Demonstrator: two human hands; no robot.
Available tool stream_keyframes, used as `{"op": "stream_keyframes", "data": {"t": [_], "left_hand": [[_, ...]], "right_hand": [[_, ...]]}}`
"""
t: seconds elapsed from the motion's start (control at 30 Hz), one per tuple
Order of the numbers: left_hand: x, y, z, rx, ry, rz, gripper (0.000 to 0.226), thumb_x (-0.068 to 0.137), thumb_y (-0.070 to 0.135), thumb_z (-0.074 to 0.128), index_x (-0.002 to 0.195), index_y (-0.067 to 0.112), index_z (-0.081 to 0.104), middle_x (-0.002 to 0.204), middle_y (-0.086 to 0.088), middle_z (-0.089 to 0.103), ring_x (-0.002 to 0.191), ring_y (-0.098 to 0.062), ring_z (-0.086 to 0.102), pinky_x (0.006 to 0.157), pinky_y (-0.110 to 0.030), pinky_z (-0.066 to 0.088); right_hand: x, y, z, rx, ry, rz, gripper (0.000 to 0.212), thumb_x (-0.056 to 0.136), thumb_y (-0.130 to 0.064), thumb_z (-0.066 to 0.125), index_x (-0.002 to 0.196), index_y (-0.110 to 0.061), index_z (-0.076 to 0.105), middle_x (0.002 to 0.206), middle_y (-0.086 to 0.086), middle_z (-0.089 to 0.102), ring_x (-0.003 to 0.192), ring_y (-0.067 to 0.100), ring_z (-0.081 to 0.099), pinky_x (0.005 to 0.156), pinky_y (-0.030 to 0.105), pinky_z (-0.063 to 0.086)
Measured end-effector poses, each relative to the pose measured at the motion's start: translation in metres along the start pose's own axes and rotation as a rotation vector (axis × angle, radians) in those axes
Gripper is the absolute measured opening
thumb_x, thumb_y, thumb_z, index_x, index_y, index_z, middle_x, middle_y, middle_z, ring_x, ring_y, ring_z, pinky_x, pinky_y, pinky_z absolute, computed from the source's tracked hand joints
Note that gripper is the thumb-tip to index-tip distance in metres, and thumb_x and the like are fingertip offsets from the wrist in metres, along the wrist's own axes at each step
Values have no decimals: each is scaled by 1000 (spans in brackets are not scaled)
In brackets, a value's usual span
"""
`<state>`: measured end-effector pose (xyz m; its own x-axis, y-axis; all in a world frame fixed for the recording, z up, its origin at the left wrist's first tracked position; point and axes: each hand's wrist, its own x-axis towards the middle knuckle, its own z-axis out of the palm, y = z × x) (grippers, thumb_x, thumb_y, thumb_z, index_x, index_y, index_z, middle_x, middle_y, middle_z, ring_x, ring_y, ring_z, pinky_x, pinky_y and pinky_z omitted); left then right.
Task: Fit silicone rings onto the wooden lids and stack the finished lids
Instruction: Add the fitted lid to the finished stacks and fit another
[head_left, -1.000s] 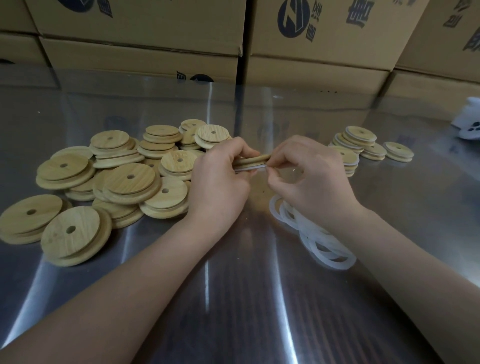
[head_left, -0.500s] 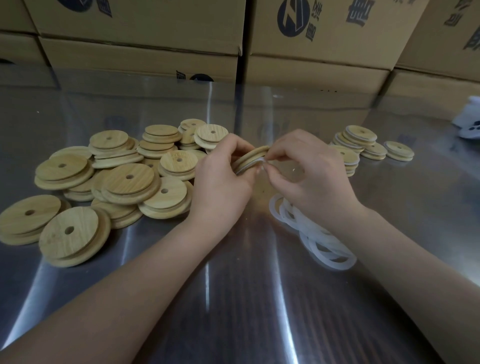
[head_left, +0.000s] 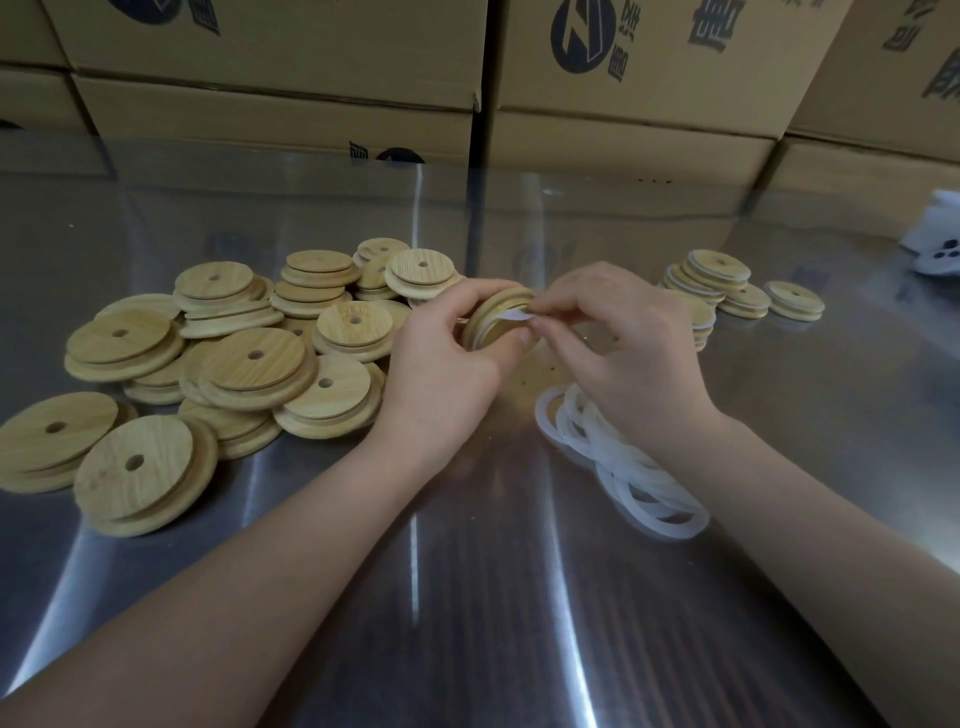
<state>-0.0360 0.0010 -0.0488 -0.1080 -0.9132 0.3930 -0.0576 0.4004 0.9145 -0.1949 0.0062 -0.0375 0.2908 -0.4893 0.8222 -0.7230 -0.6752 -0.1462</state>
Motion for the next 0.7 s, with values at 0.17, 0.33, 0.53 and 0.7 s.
{"op": "stream_keyframes", "data": {"t": [0.17,0.33,0.53,0.7], "left_hand": [[1,0,-2,32,5,19,23,83,5,74,100,20,71,93,7,71,92,-9,66,85,-27,53],[3,-1,-3,90,27,31,22,83,5,73,99,20,74,91,9,73,92,-6,67,87,-28,53],[4,-3,-2,137,49,60,25,82,2,72,97,23,74,90,11,72,91,-5,67,86,-28,54],[6,-4,-2,163,60,75,26,81,-1,72,95,22,74,91,11,72,91,-3,67,86,-26,53]], "right_hand": [[-1,1,0,3,-3,-10,3,83,2,72,81,0,72,80,12,69,77,27,67,69,42,54],[-2,0,1,19,-8,23,4,83,3,71,79,1,70,80,11,69,78,27,67,71,41,53],[-2,0,1,48,-5,62,3,82,2,72,79,2,70,80,11,70,78,26,67,72,41,53],[-1,-1,1,69,-3,99,3,81,1,72,78,2,71,79,11,70,77,26,67,70,43,54]]}}
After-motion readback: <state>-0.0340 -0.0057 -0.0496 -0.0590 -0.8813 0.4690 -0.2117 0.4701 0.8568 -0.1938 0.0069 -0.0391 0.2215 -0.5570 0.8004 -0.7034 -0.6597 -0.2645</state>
